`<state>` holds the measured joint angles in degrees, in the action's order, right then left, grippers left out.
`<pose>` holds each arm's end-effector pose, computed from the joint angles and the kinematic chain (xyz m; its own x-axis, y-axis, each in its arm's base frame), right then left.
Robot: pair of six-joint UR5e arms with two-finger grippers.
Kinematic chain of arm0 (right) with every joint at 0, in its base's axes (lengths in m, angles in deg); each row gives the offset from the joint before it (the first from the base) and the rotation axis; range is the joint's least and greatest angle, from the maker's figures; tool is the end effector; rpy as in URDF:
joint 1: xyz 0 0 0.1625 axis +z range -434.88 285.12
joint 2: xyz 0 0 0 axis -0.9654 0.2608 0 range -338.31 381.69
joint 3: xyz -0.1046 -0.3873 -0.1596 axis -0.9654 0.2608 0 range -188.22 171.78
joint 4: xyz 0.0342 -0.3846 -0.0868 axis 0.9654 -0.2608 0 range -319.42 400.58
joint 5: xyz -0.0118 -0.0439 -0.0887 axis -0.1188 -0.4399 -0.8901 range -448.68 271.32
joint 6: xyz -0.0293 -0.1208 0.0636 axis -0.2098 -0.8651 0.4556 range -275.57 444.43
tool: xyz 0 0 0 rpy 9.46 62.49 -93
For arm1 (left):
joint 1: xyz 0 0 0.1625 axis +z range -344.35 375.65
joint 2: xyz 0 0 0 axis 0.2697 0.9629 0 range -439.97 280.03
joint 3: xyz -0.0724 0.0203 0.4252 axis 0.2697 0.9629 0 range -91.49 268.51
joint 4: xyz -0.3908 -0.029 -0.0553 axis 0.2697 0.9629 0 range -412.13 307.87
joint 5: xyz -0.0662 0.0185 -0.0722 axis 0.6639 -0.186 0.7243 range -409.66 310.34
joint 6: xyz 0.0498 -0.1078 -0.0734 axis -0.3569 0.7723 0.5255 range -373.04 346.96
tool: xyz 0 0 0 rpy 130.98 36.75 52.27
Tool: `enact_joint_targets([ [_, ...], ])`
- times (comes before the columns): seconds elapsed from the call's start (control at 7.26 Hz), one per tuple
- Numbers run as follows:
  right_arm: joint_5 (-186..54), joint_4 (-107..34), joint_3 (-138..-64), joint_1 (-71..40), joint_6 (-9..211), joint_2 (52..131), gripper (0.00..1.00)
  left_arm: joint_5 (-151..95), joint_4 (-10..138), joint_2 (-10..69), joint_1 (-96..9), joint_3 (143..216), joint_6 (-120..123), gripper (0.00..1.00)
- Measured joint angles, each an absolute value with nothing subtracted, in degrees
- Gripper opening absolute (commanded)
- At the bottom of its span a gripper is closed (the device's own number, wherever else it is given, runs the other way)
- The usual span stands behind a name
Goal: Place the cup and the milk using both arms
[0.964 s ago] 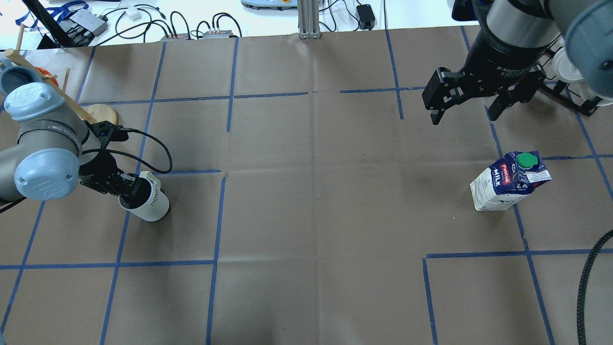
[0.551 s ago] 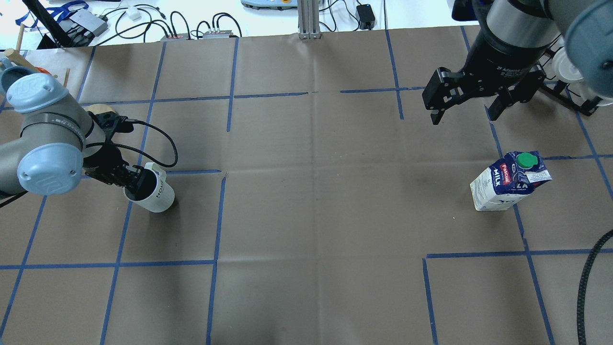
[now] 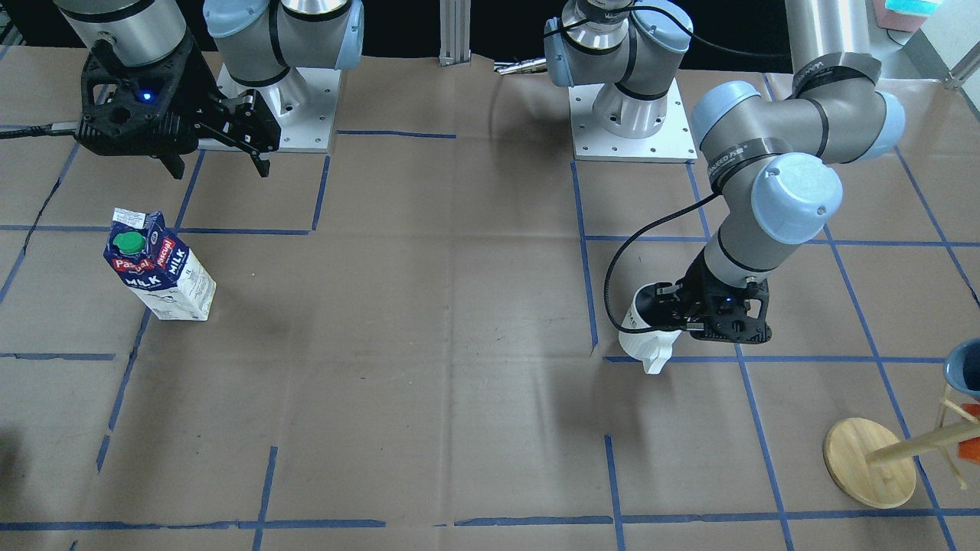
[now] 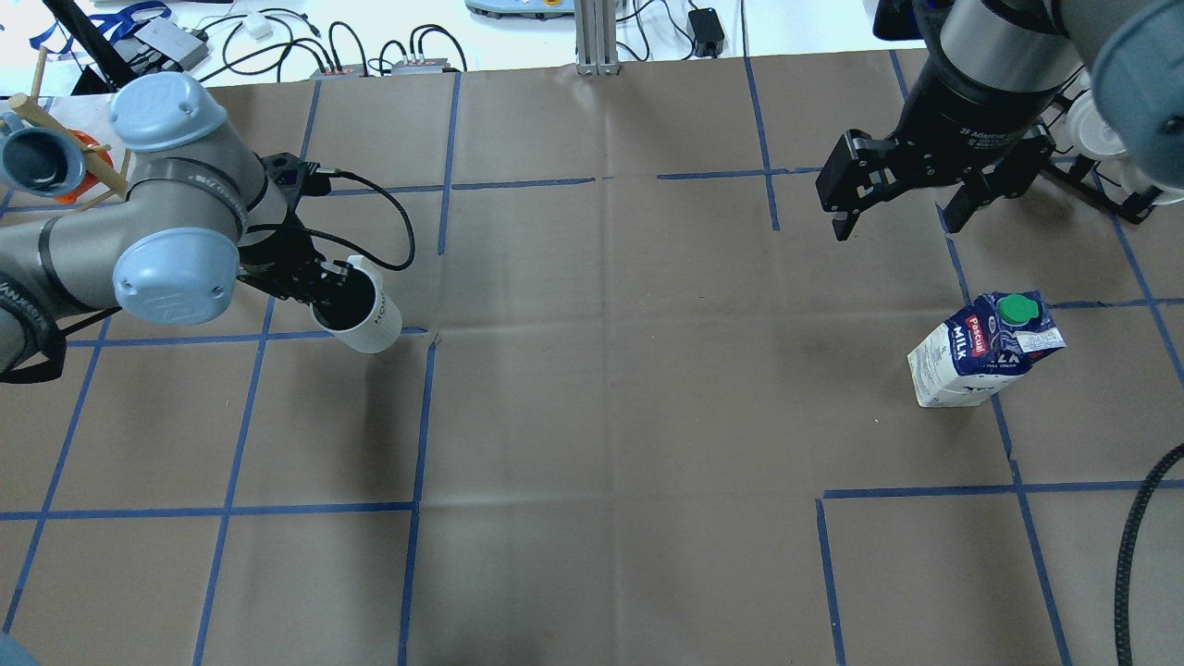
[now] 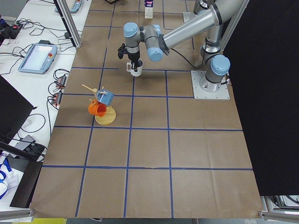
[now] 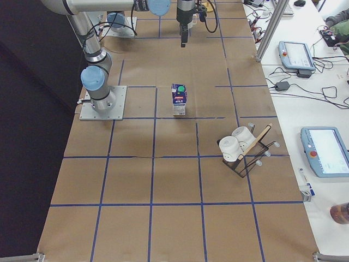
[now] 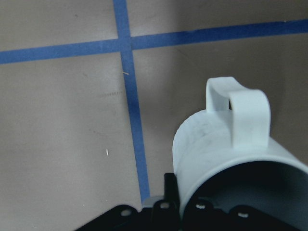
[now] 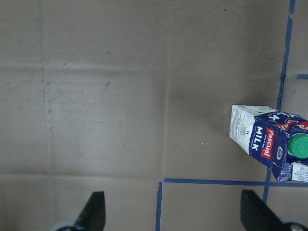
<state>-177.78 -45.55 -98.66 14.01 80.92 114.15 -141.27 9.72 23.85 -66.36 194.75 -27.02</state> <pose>0.1269 -0.4515 0.4643 -0.9990 -0.0415 -0.0176 -0.0421 0.9986 0.0312 -0.0558 -0.5336 0.2523 -0.9943 0.1050 -0.0193 0.1042 0.9938 0.0392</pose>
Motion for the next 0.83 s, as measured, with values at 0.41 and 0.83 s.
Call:
enact_joint_targets([
  [0.41, -177.74, -45.55, -98.66, 13.99, 80.92, 114.16, 1.00, -137.83, 9.73, 27.94, -69.02, 190.84, -25.42, 0.00],
  [0.83, -177.71, -45.58, -98.66, 13.99, 80.92, 114.16, 1.00, -137.15, 9.23, 29.44, -70.21, 189.76, -24.36, 0.00],
])
